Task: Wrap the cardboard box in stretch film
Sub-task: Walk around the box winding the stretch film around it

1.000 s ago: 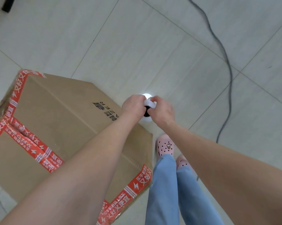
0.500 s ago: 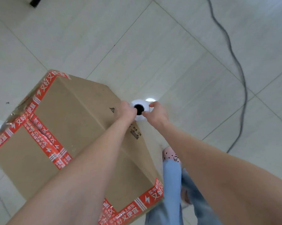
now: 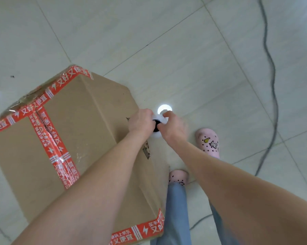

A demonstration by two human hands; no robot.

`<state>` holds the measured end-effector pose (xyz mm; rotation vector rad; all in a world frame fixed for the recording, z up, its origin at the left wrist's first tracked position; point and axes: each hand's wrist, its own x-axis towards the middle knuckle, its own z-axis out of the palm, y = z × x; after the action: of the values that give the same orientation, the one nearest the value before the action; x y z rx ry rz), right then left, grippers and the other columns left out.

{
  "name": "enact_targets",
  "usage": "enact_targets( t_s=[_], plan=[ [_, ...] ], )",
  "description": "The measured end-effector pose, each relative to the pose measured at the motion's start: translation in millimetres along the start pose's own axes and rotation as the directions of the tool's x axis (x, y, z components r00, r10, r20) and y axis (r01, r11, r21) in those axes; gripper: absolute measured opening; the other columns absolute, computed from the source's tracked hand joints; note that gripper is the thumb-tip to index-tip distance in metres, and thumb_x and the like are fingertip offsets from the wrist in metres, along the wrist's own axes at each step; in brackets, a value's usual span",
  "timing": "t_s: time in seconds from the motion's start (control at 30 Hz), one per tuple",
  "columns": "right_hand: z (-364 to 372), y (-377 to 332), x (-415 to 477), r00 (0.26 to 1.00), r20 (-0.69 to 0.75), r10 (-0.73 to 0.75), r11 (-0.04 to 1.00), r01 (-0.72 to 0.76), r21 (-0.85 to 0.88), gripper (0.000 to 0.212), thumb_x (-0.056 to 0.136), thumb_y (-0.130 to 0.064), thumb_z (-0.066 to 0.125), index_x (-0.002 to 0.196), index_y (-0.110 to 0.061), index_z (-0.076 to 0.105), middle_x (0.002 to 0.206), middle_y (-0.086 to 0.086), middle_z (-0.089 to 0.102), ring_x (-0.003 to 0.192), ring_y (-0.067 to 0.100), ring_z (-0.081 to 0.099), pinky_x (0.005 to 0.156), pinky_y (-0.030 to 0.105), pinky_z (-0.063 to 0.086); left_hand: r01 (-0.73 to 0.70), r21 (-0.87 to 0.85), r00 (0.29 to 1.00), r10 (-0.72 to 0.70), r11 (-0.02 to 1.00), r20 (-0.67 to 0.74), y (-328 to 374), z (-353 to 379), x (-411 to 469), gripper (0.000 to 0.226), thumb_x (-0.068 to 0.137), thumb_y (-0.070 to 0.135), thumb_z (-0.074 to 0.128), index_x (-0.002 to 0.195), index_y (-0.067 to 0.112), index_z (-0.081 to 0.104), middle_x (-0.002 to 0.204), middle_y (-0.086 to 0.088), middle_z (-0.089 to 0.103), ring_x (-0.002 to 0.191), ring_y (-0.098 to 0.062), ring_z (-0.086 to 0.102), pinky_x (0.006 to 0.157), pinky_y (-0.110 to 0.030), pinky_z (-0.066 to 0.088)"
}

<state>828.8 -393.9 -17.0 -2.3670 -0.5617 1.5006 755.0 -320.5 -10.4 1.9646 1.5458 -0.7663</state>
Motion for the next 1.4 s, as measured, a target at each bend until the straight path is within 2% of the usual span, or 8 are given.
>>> enact_targets(
  t_s=[0.13, 0.3, 0.43, 0.63, 0.8, 1.1, 1.27, 1.4],
  plan=[
    [-18, -13, 16, 0.988, -0.007, -0.152, 0.986, 0.152, -0.063, 0.034, 0.085, -0.02, 0.055, 0.118, -0.023, 0.059, 0.11, -0.001, 0.063, 0.098, 0.022, 0.06, 0.08, 0.031, 0.048, 0.224, -0.288, 0.974, -0.225, 0.931, 0.031, -7, -2, 9, 0.018, 0.082, 0.021, 0.058, 0.096, 0.017, 0.067, 0.092, -0.005, 0.066, 0.088, -0.028, 0.063, 0.063, -0.026, 0.043],
    [-23, -29, 27, 0.985, 0.171, -0.023, 1.0, 0.019, 0.022, 0.051, 0.083, -0.04, 0.064, 0.126, -0.019, 0.047, 0.106, 0.002, 0.059, 0.089, 0.022, 0.057, 0.073, 0.029, 0.045, 0.38, -0.471, 0.916, -0.395, 0.796, 0.071, -10, -6, 13, 0.017, 0.082, 0.02, 0.057, 0.086, 0.012, 0.071, 0.074, -0.006, 0.065, 0.074, -0.027, 0.065, 0.052, -0.022, 0.04],
    [-20, -43, 33, 0.989, 0.148, -0.024, 1.0, 0.021, 0.023, 0.05, 0.086, -0.026, 0.059, 0.134, -0.019, 0.045, 0.107, 0.003, 0.059, 0.087, 0.023, 0.056, 0.073, 0.031, 0.047, 0.462, -0.478, 0.876, -0.471, 0.747, 0.11, -8, -13, 13, 0.02, 0.081, 0.033, 0.059, 0.077, 0.017, 0.07, 0.077, -0.004, 0.067, 0.072, -0.025, 0.06, 0.052, -0.022, 0.036],
    [-31, -63, 43, 0.988, 0.129, -0.086, 0.988, 0.101, -0.117, 0.047, 0.084, -0.022, 0.055, 0.131, -0.027, 0.049, 0.11, 0.003, 0.06, 0.096, 0.026, 0.061, 0.082, 0.036, 0.052, 0.394, -0.495, 0.913, -0.393, 0.775, 0.111, 0, -22, 22, 0.022, 0.082, 0.029, 0.059, 0.093, 0.011, 0.065, 0.087, -0.006, 0.064, 0.084, -0.027, 0.06, 0.054, -0.026, 0.034],
    [-32, -60, 48, 0.979, 0.203, 0.03, 0.999, -0.038, 0.033, 0.05, 0.086, -0.019, 0.053, 0.136, -0.023, 0.046, 0.112, 0.001, 0.06, 0.091, 0.022, 0.058, 0.071, 0.028, 0.044, 0.226, -0.362, 0.974, -0.221, 0.904, 0.056, 11, -32, 34, 0.029, 0.085, 0.012, 0.05, 0.109, 0.019, 0.062, 0.104, -0.004, 0.064, 0.082, -0.022, 0.049, 0.067, -0.028, 0.036],
    [-33, -67, 52, 0.969, 0.232, 0.083, 0.985, -0.115, 0.126, 0.051, 0.088, -0.011, 0.051, 0.137, -0.02, 0.044, 0.103, 0.001, 0.056, 0.089, 0.02, 0.054, 0.074, 0.027, 0.042, 0.25, -0.501, 0.966, -0.25, 0.829, 0.068, 15, -31, 41, 0.038, 0.097, 0.02, 0.039, 0.128, 0.034, 0.055, 0.135, 0.0, 0.054, 0.117, -0.022, 0.052, 0.079, -0.023, 0.028],
    [-27, -71, 51, 0.956, 0.223, 0.19, 0.978, -0.204, 0.04, 0.065, 0.083, -0.028, 0.059, 0.142, -0.025, 0.033, 0.086, -0.009, 0.053, 0.093, 0.023, 0.058, 0.091, 0.042, 0.05, 0.212, -0.338, 0.977, -0.192, 0.917, 0.092, 8, -46, 49, 0.038, 0.091, 0.008, 0.047, 0.124, 0.02, 0.06, 0.125, -0.006, 0.059, 0.113, -0.027, 0.055, 0.075, -0.028, 0.039],
    [-29, -86, 59, 0.966, 0.208, 0.156, 0.988, -0.153, -0.027, 0.05, 0.084, -0.019, 0.056, 0.133, -0.021, 0.045, 0.075, -0.009, 0.047, 0.081, 0.022, 0.057, 0.08, 0.034, 0.051, 0.177, -0.249, 0.981, -0.151, 0.952, 0.122, -1, -56, 61, 0.024, 0.085, 0.008, 0.05, 0.1, 0.014, 0.067, 0.099, -0.007, 0.066, 0.089, -0.027, 0.059, 0.062, -0.028, 0.04]
  ],
)
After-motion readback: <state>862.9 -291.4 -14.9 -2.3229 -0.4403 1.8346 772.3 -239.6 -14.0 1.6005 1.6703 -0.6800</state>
